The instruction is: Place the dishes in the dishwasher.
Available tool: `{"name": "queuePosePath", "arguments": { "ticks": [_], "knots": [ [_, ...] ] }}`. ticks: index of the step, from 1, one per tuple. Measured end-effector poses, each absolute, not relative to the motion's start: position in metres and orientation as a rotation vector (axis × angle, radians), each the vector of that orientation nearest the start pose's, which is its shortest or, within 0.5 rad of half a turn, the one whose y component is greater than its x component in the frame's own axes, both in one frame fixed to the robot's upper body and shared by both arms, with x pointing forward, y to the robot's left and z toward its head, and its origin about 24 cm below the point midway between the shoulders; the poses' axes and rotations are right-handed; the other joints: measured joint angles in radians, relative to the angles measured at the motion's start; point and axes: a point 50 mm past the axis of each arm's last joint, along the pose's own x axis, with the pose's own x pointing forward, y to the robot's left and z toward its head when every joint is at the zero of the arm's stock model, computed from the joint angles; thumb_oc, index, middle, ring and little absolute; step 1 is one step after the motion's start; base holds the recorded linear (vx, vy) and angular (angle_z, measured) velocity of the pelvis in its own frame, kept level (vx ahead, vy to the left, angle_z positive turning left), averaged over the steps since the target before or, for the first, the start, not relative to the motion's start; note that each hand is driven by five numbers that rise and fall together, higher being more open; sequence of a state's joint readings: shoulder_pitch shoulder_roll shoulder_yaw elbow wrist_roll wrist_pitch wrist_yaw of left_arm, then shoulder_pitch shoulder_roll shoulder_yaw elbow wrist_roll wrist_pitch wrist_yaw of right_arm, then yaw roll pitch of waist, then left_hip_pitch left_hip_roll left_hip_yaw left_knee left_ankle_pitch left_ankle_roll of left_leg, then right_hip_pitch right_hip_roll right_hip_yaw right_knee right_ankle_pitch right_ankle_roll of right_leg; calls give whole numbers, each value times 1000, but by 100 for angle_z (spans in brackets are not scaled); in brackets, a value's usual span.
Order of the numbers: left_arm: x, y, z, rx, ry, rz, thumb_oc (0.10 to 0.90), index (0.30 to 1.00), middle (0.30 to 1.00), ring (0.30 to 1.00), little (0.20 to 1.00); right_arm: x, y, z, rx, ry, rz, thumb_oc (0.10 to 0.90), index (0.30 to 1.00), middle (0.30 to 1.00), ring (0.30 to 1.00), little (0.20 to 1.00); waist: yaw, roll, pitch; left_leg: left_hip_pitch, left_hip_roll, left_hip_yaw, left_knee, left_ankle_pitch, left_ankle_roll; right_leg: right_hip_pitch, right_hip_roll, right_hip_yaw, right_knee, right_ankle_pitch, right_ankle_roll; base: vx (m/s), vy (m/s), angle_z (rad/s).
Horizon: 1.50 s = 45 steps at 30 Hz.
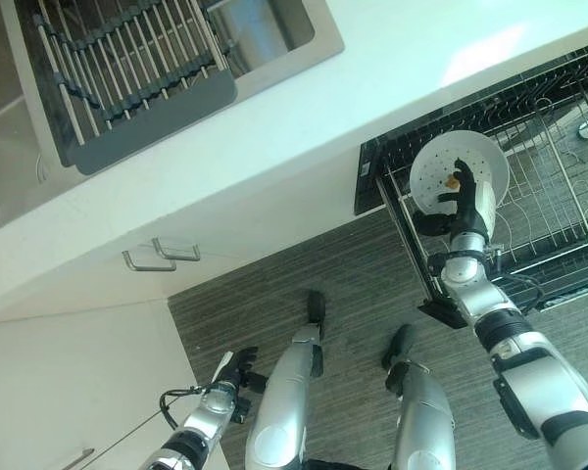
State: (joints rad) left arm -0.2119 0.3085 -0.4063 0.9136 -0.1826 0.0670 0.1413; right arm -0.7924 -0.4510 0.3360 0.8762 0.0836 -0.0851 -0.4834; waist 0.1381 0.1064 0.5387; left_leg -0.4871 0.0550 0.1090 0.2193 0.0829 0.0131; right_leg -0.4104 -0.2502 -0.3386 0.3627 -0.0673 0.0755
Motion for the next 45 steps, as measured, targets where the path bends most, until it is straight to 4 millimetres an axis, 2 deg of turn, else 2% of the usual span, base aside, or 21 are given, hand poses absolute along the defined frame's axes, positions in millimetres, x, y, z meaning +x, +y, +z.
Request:
{"name": "queuePosePath", "arguments": {
  "ticks": [4,6,11,14,16,17,19,22,24,26,28,30,32,33,35,38,40,41,42,43,45],
  "knots": [
    [218,205,-105,364,804,7,800,900,900,900,900,373,-215,122,-436,-150,-397,800,900,900,900,900,-10,-2,0,13,12,10,17,-3,-1,22,11,4,-12,12,2,27,-46,-6],
    [214,206,-107,366,815,11,800,900,900,900,900,367,-210,122,-402,-191,-417,800,900,900,900,900,-30,-4,0,43,15,14,11,-5,-1,52,16,6,-23,14,2,5,-62,-8],
    [202,213,-113,361,851,54,800,900,900,900,900,342,-201,107,-339,-223,-458,800,900,900,900,900,-63,-24,-1,119,33,30,-1,-10,-9,116,38,26,-46,21,-5,1,-94,-14],
    [185,221,-121,338,901,101,800,900,900,900,900,322,-192,91,-245,-188,-437,800,900,900,900,900,-99,-48,-2,186,49,43,-9,-21,-22,176,53,37,-65,19,-11,9,-137,-20],
    [173,228,-126,315,951,144,800,900,900,900,900,299,-186,79,-120,-164,-424,800,900,900,900,900,-120,-63,-4,251,67,53,-17,-33,-34,236,71,47,-83,14,-13,48,-156,-25],
    [167,230,-129,310,969,156,800,900,900,900,900,289,-186,72,-108,-152,-415,800,900,900,900,900,-123,-69,-6,276,75,55,-17,-39,-40,262,77,51,-88,12,-17,58,-130,-19],
    [155,234,-133,308,998,187,800,900,900,900,900,280,-190,69,-91,-157,-406,800,900,900,900,900,-142,-82,-16,308,87,59,-22,-45,-50,283,86,55,-82,5,-22,62,-127,-16],
    [145,236,-138,311,1036,196,800,900,900,900,900,275,-197,83,-65,-252,-410,800,900,900,900,900,-152,-87,-45,329,105,67,-36,-40,-62,290,101,61,-75,-3,-35,0,-107,-11],
    [134,233,-143,295,1063,199,800,900,900,900,900,267,-202,107,-11,-413,-446,800,900,900,900,900,-159,-78,-77,327,114,73,-32,-35,-69,283,106,59,-62,-8,-41,21,-55,-4],
    [119,227,-150,279,1106,196,800,900,900,900,900,242,-220,139,43,-714,-645,800,900,900,900,900,-162,-66,-123,339,118,79,-33,-38,-73,287,109,61,-56,-26,-46,92,-50,-4],
    [105,227,-155,269,1145,197,800,900,900,900,900,216,-254,152,-31,-888,-908,800,900,900,900,900,-163,-69,-164,359,116,83,-36,-42,-70,303,107,64,-51,-36,-43,78,-41,0],
    [87,230,-158,264,1184,208,800,900,900,900,900,191,-299,156,-110,-948,-1196,800,900,900,900,900,-183,-84,-216,370,118,90,-32,-59,-73,312,106,65,-46,-49,-39,78,-35,-3],
    [74,236,-160,269,1225,207,800,900,900,900,900,175,-336,132,-231,-777,-1384,800,900,900,900,900,-204,-102,-259,380,118,93,-33,-68,-78,318,107,68,-43,-65,-43,128,-22,-7],
    [72,237,-161,269,1235,202,800,900,900,900,900,168,-348,117,-282,-670,-1443,800,900,900,900,900,-214,-104,-266,383,118,94,-32,-71,-78,324,107,68,-42,-68,-42,158,-6,-5],
    [70,236,-161,274,1243,189,800,900,900,900,900,147,-368,71,-416,-342,-1536,800,900,900,900,900,-218,-97,-270,389,115,91,-30,-85,-89,335,106,70,-42,-76,-38,78,3,2],
    [71,234,-162,256,1247,169,800,900,900,900,900,123,-373,10,-416,49,-1562,800,900,900,900,900,-219,-71,-267,385,112,90,-27,-80,-80,331,104,69,-40,-75,-37,0,0,0],
    [73,230,-163,240,1246,161,800,900,900,900,900,115,-370,-17,-352,213,-1576,800,900,900,900,900,-218,-54,-249,384,104,88,-17,-82,-76,327,96,69,-26,-77,-36,-26,27,5],
    [78,228,-163,236,1238,150,800,900,900,900,900,114,-370,-26,-322,270,-1573,800,900,900,900,900,-217,-40,-233,382,100,83,-11,-85,-75,324,88,69,-12,-86,-34,-39,37,5],
    [79,227,-163,236,1236,147,800,900,900,900,900,114,-370,-28,-312,279,-1572,800,900,900,900,900,-217,-37,-230,382,99,83,-11,-85,-75,322,87,69,-9,-86,-34,-41,29,7],
    [87,222,-162,231,1211,128,800,900,900,900,900,118,-366,-39,-248,343,-1543,800,900,900,900,900,-215,-16,-210,356,88,79,-4,-88,-78,293,73,63,16,-92,-33,-64,46,9],
    [104,218,-158,220,1164,127,800,900,900,900,900,135,-358,-44,-193,364,-1471,800,900,900,900,900,-213,1,-148,324,79,76,17,-84,-72,256,56,61,44,-93,-33,-88,59,16]
  ]
}}
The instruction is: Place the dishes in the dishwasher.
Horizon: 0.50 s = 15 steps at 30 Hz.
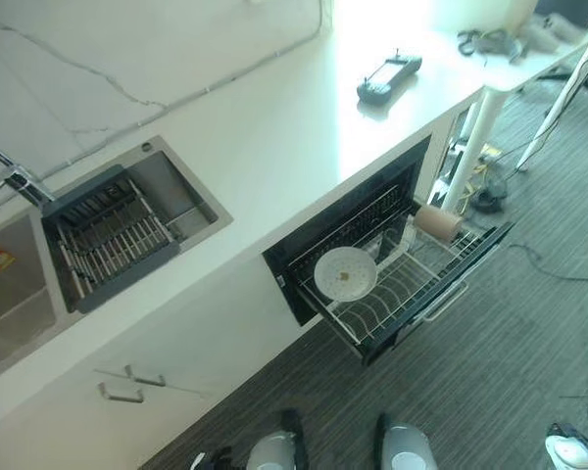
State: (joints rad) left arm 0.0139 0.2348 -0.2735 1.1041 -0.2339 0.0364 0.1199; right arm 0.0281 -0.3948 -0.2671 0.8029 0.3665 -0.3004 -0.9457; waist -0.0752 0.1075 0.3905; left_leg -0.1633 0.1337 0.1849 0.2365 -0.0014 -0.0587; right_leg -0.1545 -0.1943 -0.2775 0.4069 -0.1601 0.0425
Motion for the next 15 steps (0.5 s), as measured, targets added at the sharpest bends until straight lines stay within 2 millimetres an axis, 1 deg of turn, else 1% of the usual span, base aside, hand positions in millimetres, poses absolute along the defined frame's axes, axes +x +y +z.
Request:
{"name": "queuePosePath", "arguments": {
  "ticks": [1,2,3,4,5,6,7,8,9,10,11,12,13,15],
  "knots": [
    [108,217,-157,205,1144,133,800,900,900,900,900,149,-353,-41,-187,340,-1432,800,900,900,900,900,3,3,29,-28,0,-2,22,-1,4,-19,-5,-2,21,-3,-1,-99,53,12],
    [115,216,-155,190,1126,140,800,900,900,900,900,160,-349,-38,-186,320,-1399,800,900,900,900,900,3,1,62,-29,-4,-7,32,-3,7,-22,-11,-4,34,-6,1,-90,52,13],
    [123,217,-152,190,1103,145,800,900,900,900,900,173,-343,-34,-191,296,-1362,800,900,900,900,900,13,-5,94,-47,-19,-18,39,-1,13,-39,-24,-6,62,-15,3,-70,70,25],
    [133,219,-148,177,1068,155,800,900,900,900,900,185,-338,-30,-197,272,-1325,800,900,900,900,900,27,-1,123,-56,-32,-26,49,1,18,-55,-41,-3,90,-25,5,-46,71,35],
    [141,219,-144,162,1034,159,800,900,900,900,900,195,-333,-27,-208,250,-1291,800,900,900,900,900,38,-4,143,-82,-40,-34,65,1,22,-76,-52,-8,110,-33,6,-46,78,38],
    [147,217,-142,158,1007,152,800,900,900,900,900,206,-327,-23,-227,227,-1249,800,900,900,900,900,63,-7,147,-126,-54,-41,88,-2,28,-119,-71,-9,146,-45,8,-61,95,47],
    [151,216,-140,155,997,145,800,900,900,900,900,223,-318,-14,-259,183,-1187,800,900,900,900,900,85,-3,150,-150,-70,-50,96,2,39,-140,-92,-15,172,-49,6,-74,128,38],
    [153,215,-139,153,986,140,800,900,900,900,900,232,-314,-9,-271,156,-1160,800,900,900,900,900,99,3,151,-159,-73,-51,99,1,43,-145,-97,-17,177,-51,8,-65,112,36],
    [155,213,-138,159,965,124,800,900,900,900,900,246,-309,0,-307,119,-1115,800,900,900,900,900,115,13,150,-187,-87,-61,108,1,48,-159,-110,-31,192,-62,18,-52,120,35],
    [159,210,-135,163,940,104,800,900,900,900,900,256,-307,9,-348,86,-1079,800,900,900,900,900,115,18,149,-204,-99,-73,110,3,50,-182,-125,-32,207,-71,19,-34,76,47],
    [163,207,-133,160,918,92,800,900,900,900,900,272,-303,23,-392,41,-1032,800,900,900,900,900,132,26,144,-231,-109,-75,108,13,55,-207,-135,-33,221,-71,13,-31,141,39],
    [165,206,-132,147,906,93,800,900,900,900,900,277,-302,24,-386,68,-1086,800,900,900,900,900,147,25,144,-250,-112,-78,114,14,55,-228,-138,-34,228,-71,10,-16,129,29],
    [164,206,-133,139,912,97,800,900,900,900,900,278,-305,27,-413,62,-1089,800,900,900,900,900,165,25,145,-264,-117,-85,124,13,60,-229,-143,-39,233,-76,11,-18,141,14],
    [161,205,-134,144,919,86,800,900,900,900,900,286,-310,39,-429,42,-1087,800,900,900,900,900,170,25,145,-284,-126,-84,127,9,64,-249,-156,-42,239,-78,14,-18,136,15]
  ]
}}
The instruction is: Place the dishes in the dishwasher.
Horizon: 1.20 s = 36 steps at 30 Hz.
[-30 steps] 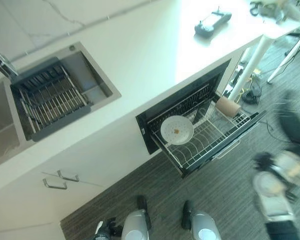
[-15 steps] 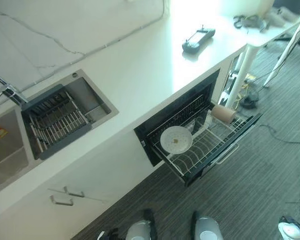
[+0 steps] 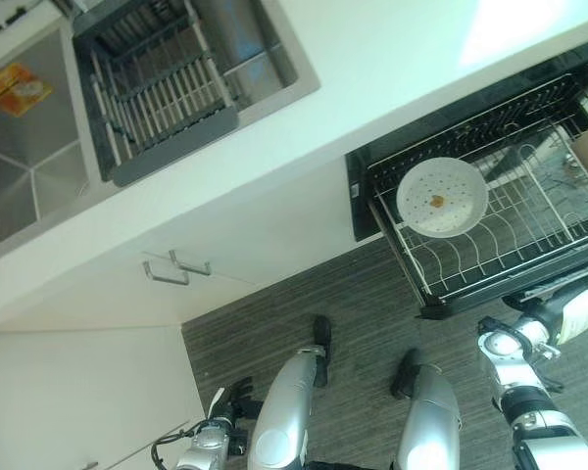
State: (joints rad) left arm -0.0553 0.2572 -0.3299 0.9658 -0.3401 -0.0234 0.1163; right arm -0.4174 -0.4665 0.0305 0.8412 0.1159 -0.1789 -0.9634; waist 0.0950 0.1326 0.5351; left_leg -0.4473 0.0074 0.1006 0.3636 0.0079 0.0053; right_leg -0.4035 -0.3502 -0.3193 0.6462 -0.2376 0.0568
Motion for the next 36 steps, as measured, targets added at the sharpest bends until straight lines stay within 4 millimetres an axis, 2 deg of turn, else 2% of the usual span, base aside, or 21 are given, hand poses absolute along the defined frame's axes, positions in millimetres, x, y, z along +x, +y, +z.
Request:
{"name": "queuePosePath", "arguments": {
  "ticks": [1,6,9,12,13,17,19,24,27,29,31,32,33,35,36],
  "knots": [
    [161,206,-134,142,918,87,800,900,900,900,900,294,-311,50,-466,24,-1072,800,900,900,900,900,7,1,-1,-25,-7,-5,3,1,2,-11,-6,-8,-2,2,3,-6,149,16],
    [165,208,-132,131,909,84,800,900,900,900,900,307,-318,71,-577,-8,-994,800,900,900,900,900,46,1,-1,-50,-12,-27,16,-3,11,-12,-8,-34,-15,2,3,18,72,13],
    [167,209,-130,124,897,90,800,900,900,900,900,324,-310,94,-586,-77,-951,800,900,900,900,900,52,0,0,-74,-11,-43,36,-5,11,-11,-5,-54,-22,3,6,28,54,12],
    [176,207,-126,114,864,68,800,900,900,900,900,339,-304,118,-649,-151,-902,800,900,900,900,900,85,1,-1,-93,-12,-54,49,-9,12,-8,-2,-72,-26,7,12,24,56,10],
    [179,206,-124,115,849,64,800,900,900,900,900,347,-302,133,-631,-156,-918,800,900,900,900,900,100,1,-1,-102,-9,-57,52,-12,11,-8,-2,-85,-35,10,13,22,29,14],
    [184,209,-119,140,818,55,800,900,900,900,900,358,-309,157,-679,-133,-932,800,900,900,900,900,151,1,-1,-130,-15,-86,63,-11,11,-6,-1,-117,-42,15,21,24,22,18],
    [183,213,-119,162,816,51,800,900,900,900,900,356,-317,153,-719,-81,-976,800,900,900,900,900,158,1,-1,-140,-24,-105,67,-11,12,1,-5,-136,-43,12,16,23,12,24],
    [177,233,-117,195,826,75,800,900,900,900,900,356,-333,160,-823,9,-966,800,900,900,900,900,161,1,-1,-153,-23,-134,52,-6,6,22,-4,-194,-72,30,14,10,-24,11],
    [176,241,-116,186,827,109,800,900,900,900,900,353,-342,159,-848,48,-966,800,900,900,900,900,181,0,-1,-157,-6,-137,44,3,3,32,11,-218,-91,36,18,-16,-48,7],
    [175,244,-115,95,824,159,800,900,900,900,900,352,-343,155,-822,80,-950,800,900,900,900,900,180,0,0,-131,-4,-152,6,34,2,64,26,-240,-127,58,11,-18,-41,15],
    [176,244,-115,16,813,186,800,900,900,900,900,349,-342,137,-833,133,-892,800,900,900,900,900,178,-1,1,-62,-5,-153,-41,51,0,124,31,-249,-158,64,12,-13,-43,13],
    [180,246,-112,16,795,208,800,900,900,900,900,340,-335,113,-872,131,-823,800,900,900,900,900,178,-2,1,-18,-1,-153,-57,53,2,171,33,-252,-175,61,16,-6,-46,6],
    [181,252,-110,9,777,254,800,900,900,900,900,334,-318,90,-902,108,-715,800,900,900,900,900,176,-6,1,28,3,-148,-68,52,-1,216,40,-251,-196,58,18,-6,-52,-7],
    [185,261,-104,6,733,325,800,900,900,900,900,333,-284,68,-878,64,-569,800,900,900,900,900,150,-7,0,64,10,-144,-83,54,-9,243,50,-246,-209,59,18,-5,-87,-11],
    [190,267,-99,-17,705,369,800,900,900,900,900,319,-266,46,-858,51,-481,800,900,900,900,900,134,-7,0,86,16,-141,-91,56,-13,260,56,-241,-217,57,17,6,-98,-7]
  ]
}}
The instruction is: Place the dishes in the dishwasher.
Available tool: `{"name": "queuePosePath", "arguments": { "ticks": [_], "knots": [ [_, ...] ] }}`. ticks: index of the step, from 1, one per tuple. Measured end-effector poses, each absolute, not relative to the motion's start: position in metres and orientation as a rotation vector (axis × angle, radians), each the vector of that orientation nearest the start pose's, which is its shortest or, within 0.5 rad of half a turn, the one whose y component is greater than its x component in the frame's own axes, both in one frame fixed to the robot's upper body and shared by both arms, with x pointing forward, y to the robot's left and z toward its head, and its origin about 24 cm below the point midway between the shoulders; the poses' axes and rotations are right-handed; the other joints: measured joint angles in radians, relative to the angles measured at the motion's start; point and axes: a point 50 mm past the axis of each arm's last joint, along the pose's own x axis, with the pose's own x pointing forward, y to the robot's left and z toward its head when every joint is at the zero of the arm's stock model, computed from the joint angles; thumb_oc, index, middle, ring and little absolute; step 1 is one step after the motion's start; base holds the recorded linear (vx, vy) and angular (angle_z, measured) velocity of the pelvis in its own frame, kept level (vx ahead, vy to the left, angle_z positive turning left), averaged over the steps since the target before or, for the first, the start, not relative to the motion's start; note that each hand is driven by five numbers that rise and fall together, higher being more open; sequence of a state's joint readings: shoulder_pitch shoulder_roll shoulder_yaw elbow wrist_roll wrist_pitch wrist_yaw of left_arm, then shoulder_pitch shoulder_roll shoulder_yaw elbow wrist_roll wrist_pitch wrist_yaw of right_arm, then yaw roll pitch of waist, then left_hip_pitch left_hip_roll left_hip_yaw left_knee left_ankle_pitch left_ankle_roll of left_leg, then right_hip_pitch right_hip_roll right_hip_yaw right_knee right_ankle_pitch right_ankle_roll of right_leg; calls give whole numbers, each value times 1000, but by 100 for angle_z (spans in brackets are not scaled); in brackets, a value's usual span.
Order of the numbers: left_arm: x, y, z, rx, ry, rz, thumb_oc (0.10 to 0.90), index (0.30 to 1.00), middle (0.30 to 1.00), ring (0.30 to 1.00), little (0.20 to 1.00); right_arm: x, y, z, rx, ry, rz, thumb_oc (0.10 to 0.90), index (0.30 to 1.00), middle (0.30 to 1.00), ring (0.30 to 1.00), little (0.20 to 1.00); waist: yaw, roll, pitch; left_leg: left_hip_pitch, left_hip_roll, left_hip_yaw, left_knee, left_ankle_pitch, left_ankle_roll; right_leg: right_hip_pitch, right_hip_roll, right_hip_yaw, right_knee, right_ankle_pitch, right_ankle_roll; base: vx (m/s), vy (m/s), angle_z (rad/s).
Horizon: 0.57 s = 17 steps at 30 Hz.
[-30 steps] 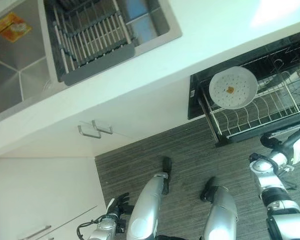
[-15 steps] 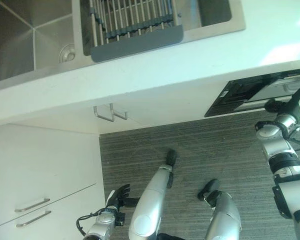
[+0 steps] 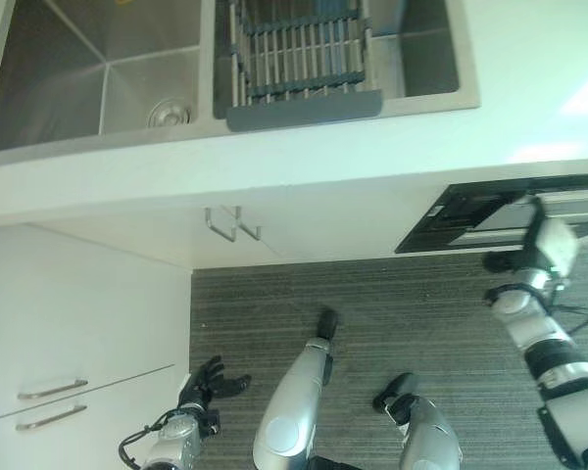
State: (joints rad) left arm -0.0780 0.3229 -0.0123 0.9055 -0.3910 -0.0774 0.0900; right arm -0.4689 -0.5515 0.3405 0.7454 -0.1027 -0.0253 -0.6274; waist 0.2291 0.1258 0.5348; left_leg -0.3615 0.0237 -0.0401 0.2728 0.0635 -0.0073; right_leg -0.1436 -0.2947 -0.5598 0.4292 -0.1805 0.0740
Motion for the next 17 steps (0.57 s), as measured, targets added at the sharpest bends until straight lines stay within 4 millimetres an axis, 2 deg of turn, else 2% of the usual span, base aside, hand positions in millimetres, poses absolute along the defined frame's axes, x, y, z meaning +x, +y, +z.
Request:
{"name": "queuePosePath", "arguments": {
  "ticks": [1,2,3,5,7,10,12,14,17],
  "knots": [
    [190,274,-96,-40,674,421,800,900,900,900,900,308,-243,27,-840,45,-384,800,900,900,900,900,-6,-1,0,22,10,5,-8,-1,-3,25,16,3,-17,3,-2,18,-154,-17],
    [191,278,-93,-67,652,463,800,900,900,900,900,298,-229,9,-844,76,-313,800,900,900,900,900,-9,0,-1,39,18,9,-14,-1,-8,41,26,5,-30,6,-3,17,-163,-17],
    [193,281,-89,-81,624,474,800,900,900,900,900,275,-221,-18,-822,152,-267,800,900,900,900,900,-26,1,-1,61,28,10,-24,-6,-17,60,37,5,-39,4,-3,7,-162,-1],
    [186,283,-89,-140,602,501,800,900,900,900,900,232,-214,-53,-754,260,-240,800,900,900,900,900,-38,-3,-9,106,33,11,-41,-12,-23,108,53,20,-68,-5,-3,-7,-102,-4],
    [172,284,-94,-202,598,516,800,900,900,900,900,198,-226,-79,-744,415,-243,800,900,900,900,900,-61,-14,-21,122,52,26,-44,-26,-27,118,73,41,-86,-2,-8,-9,-71,-29],
    [157,275,-104,-272,635,472,800,900,900,900,900,172,-259,-92,-664,575,-406,800,900,900,900,900,-109,-37,-34,133,77,49,-48,-28,-32,117,88,62,-92,7,-9,-15,-49,-29],
    [154,261,-109,-285,662,394,800,900,900,900,900,155,-271,-96,-642,629,-469,800,900,900,900,900,-141,-65,-62,159,96,75,-53,-26,-43,118,100,87,-87,7,-16,-18,-50,-37],
    [161,243,-111,-296,670,305,800,900,900,900,900,150,-271,-97,-640,625,-459,800,900,900,900,900,-159,-79,-104,170,107,91,-56,-25,-48,117,107,102,-79,1,-25,-38,-68,-27],
    [167,229,-111,-222,701,172,800,900,900,900,900,154,-254,-102,-595,628,-378,800,900,900,900,900,-195,-75,-150,194,118,113,-63,-29,-49,111,111,129,-63,-12,-34,-37,-31,-24]
  ]
}}
